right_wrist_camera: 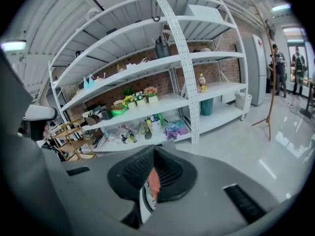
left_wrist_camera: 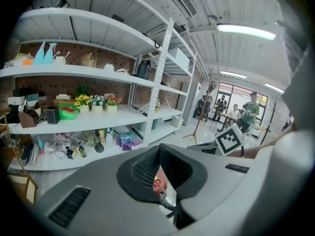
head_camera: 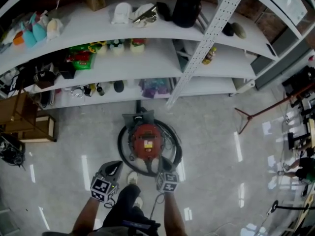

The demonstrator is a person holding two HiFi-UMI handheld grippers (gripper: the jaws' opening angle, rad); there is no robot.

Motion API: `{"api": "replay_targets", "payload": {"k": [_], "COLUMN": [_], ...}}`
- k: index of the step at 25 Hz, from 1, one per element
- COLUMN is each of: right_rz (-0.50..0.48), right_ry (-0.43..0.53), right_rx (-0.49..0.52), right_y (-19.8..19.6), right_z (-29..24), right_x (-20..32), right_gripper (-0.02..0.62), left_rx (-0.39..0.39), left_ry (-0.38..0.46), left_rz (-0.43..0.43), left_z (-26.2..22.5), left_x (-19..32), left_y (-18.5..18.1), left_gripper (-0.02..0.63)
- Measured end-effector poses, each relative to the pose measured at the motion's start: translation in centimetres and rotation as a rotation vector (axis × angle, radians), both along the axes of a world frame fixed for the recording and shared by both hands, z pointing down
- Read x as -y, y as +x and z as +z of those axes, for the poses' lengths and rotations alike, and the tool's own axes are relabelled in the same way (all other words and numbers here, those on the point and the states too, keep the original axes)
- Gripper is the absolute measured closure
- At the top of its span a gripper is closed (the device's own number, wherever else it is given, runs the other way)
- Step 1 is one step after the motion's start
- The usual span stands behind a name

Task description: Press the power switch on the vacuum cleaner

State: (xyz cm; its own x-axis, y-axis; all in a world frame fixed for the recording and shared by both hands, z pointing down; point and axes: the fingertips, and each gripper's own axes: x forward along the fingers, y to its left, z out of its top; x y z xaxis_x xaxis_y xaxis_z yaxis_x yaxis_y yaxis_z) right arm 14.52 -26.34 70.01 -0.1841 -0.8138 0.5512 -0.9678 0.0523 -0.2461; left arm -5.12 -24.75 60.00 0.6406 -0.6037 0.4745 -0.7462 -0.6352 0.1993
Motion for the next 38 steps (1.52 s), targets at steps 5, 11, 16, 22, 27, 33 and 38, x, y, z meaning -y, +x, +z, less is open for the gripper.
{"api": "replay_targets", "payload": {"k": [5,11,16,22,27,33,38], "right_rz": [0.003,-0.007,-0.015,-0.024,-0.016,-0.007,-0.022], "right_ry": [0.067,0.151,0.198,0.254,0.301,0.335,0.346], "right_rx": [-0.009,-0.014,-0.026,-0.058,-0.067,-0.051,-0.064], "right_y": [-0.3,-1.0,-1.0,-0.4,-0.5,-0.9,-0.8], "right_z": [-5.2,-11.1,-15.2,-19.6,-22.6,-24.9,-26.0], "right_x": [-2.4,-5.6,-8.2,-11.0,-13.9,-17.7,-20.6], "right_gripper": [0.584,0.584,0.583,0.583,0.584,0.584,0.583], "left_rx": [-0.026,-0.039,-0.045,-0.058,-0.066,-0.086,-0.077], "left_ry": [0.068,0.139,0.181,0.246,0.296,0.318,0.345], "left_rz": [-0.006,-0.017,-0.028,-0.036,-0.028,-0.035,-0.039], "left_z": [-3.7,-7.6,-10.0,-13.7,-16.0,-17.4,-18.6], "left_x": [-0.8,-2.5,-4.3,-6.2,-8.3,-11.3,-13.8], "left_y": [0.4,0.3,0.0,0.2,0.3,0.1,-0.1], "left_gripper": [0.598,0.598,0.598,0.598,0.598,0.598,0.598]}}
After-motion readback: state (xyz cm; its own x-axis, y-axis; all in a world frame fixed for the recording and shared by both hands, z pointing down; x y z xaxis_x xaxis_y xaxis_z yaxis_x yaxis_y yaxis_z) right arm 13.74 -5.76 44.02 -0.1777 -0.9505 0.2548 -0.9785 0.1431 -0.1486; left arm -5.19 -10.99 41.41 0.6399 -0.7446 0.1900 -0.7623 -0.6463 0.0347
